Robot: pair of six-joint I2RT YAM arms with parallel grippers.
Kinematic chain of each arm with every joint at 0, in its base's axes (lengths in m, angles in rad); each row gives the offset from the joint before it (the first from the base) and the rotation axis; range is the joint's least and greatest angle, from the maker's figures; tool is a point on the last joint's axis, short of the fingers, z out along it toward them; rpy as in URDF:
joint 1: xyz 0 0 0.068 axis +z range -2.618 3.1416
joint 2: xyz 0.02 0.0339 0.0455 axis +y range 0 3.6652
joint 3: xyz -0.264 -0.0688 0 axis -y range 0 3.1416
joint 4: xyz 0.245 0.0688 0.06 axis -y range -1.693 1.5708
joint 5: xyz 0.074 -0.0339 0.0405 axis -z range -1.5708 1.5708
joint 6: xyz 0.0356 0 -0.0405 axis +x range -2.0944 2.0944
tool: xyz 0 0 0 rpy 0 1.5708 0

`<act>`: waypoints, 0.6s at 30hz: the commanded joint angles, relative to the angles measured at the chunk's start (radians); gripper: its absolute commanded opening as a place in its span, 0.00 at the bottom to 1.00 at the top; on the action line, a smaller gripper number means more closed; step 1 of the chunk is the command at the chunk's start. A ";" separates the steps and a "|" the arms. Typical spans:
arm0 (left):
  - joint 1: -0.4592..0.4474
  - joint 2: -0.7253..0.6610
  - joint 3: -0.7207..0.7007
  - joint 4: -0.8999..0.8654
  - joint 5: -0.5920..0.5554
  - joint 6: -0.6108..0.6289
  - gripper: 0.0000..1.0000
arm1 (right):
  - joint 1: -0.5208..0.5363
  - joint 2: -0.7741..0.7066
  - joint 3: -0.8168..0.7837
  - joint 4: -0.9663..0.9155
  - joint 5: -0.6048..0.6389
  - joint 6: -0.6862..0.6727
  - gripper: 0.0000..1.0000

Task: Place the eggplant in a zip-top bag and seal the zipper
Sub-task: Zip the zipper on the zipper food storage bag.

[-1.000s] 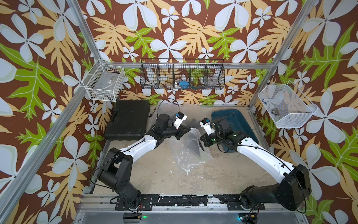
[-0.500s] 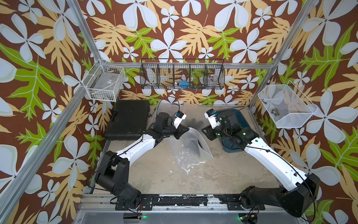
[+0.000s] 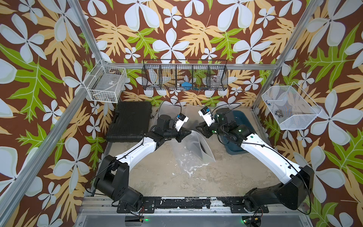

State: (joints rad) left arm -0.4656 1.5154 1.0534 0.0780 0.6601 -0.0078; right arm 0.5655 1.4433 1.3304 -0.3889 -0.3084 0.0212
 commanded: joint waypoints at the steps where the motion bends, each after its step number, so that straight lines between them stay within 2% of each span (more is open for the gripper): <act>1: 0.001 -0.009 0.000 -0.005 0.018 0.005 0.00 | 0.006 0.013 -0.002 0.022 -0.039 -0.021 0.36; 14: 0.001 0.000 0.007 0.009 0.043 -0.011 0.00 | 0.022 0.061 -0.016 0.050 -0.052 -0.021 0.30; 18: 0.001 0.000 0.004 0.011 0.038 -0.009 0.00 | 0.027 0.068 -0.017 0.039 -0.047 -0.029 0.22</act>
State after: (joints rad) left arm -0.4656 1.5150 1.0538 0.0780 0.6888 -0.0200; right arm 0.5900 1.5097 1.3148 -0.3672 -0.3435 0.0059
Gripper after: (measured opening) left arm 0.052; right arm 0.223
